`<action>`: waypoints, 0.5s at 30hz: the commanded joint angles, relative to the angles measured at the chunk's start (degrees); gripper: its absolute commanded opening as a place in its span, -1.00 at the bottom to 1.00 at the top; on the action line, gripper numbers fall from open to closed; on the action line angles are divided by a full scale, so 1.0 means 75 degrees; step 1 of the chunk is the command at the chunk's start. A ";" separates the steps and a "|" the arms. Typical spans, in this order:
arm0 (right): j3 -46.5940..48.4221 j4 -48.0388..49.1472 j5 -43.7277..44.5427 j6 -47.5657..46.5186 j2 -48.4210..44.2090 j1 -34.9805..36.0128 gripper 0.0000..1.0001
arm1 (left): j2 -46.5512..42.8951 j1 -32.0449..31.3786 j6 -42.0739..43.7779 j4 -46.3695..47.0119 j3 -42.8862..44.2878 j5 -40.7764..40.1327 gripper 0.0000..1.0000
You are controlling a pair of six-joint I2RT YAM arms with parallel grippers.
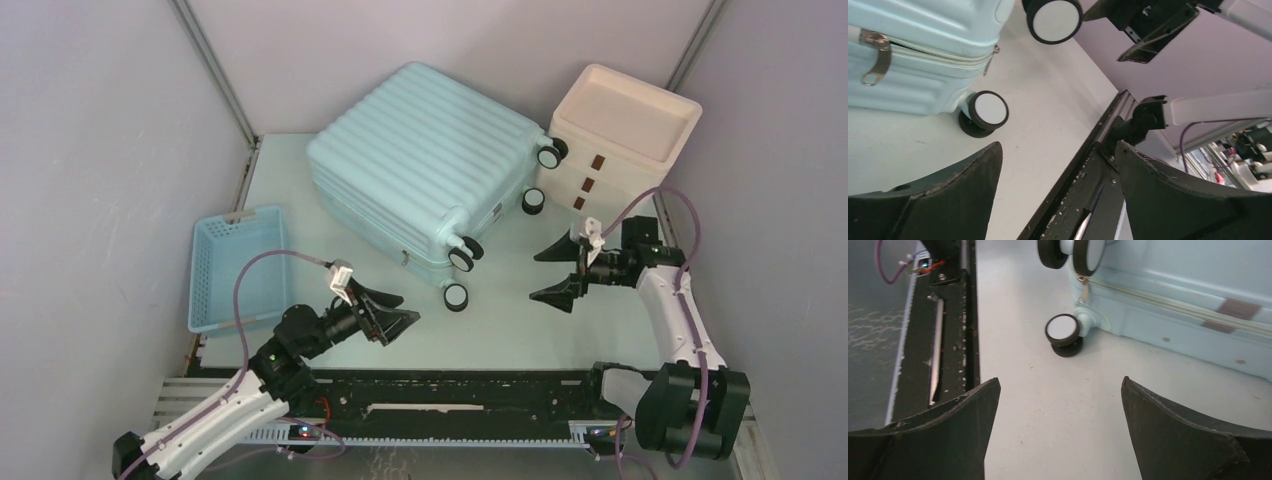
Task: Open, take out, and arrange the luggage
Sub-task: Unzip the luggage at the center of the board.
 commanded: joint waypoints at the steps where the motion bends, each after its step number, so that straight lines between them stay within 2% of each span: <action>1: -0.0227 0.1259 0.0075 0.1602 -0.0144 0.0724 1.00 | 0.0155 -0.0368 0.0362 0.0160 0.0149 -0.1283 0.74; 6: -0.0516 0.3551 0.0896 0.4565 -0.0086 0.1639 1.00 | 0.0146 -0.0446 -0.0303 0.0852 -0.0020 -0.1722 0.72; 12: -0.0698 0.4545 0.0299 0.6278 0.0483 0.2331 0.96 | 0.0203 -0.0662 -0.0802 0.1091 -0.0030 -0.1929 0.67; 15: -0.1091 0.6309 0.1252 0.8341 0.0499 0.2726 0.98 | 0.0171 -0.0791 -0.0823 0.0913 0.0083 -0.2252 0.67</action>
